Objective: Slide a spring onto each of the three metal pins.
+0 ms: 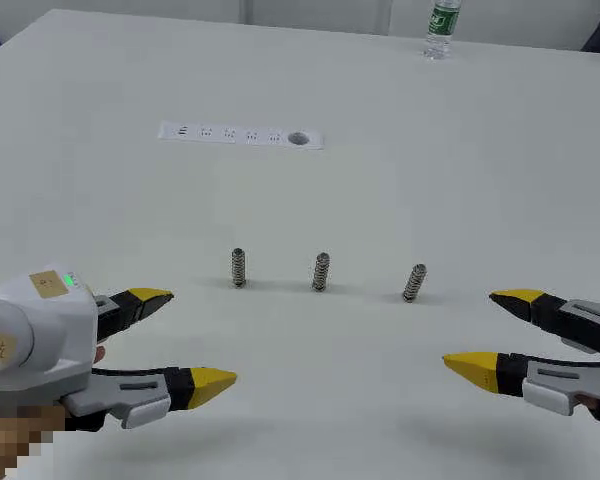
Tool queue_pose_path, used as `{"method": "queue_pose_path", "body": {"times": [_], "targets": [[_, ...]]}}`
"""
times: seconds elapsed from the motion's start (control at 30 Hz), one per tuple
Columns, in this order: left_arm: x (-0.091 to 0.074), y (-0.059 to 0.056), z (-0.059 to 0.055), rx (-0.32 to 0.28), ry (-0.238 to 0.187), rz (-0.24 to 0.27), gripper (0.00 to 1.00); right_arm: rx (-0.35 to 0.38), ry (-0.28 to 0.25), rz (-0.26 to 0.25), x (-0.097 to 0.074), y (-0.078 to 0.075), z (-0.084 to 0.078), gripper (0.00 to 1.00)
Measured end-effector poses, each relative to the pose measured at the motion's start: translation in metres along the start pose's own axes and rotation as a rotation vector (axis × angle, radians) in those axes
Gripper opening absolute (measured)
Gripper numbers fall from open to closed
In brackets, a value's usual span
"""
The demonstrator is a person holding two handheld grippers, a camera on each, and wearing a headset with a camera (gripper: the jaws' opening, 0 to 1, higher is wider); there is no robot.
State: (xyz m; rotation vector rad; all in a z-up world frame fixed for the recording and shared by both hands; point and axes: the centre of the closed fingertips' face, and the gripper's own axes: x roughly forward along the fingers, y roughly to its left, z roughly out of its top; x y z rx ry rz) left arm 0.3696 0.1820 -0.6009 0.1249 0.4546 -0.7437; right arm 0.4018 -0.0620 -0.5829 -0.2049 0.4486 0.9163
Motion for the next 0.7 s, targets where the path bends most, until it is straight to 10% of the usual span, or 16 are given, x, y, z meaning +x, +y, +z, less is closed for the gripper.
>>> {"method": "queue_pose_path", "body": {"times": [0.7], "targets": [[-0.0015, 0.0025, -0.0001, -0.009, 0.007, 0.010, 0.73, 0.028, -0.005, -0.031, -0.0053, -0.0088, -0.0001, 0.64]]}}
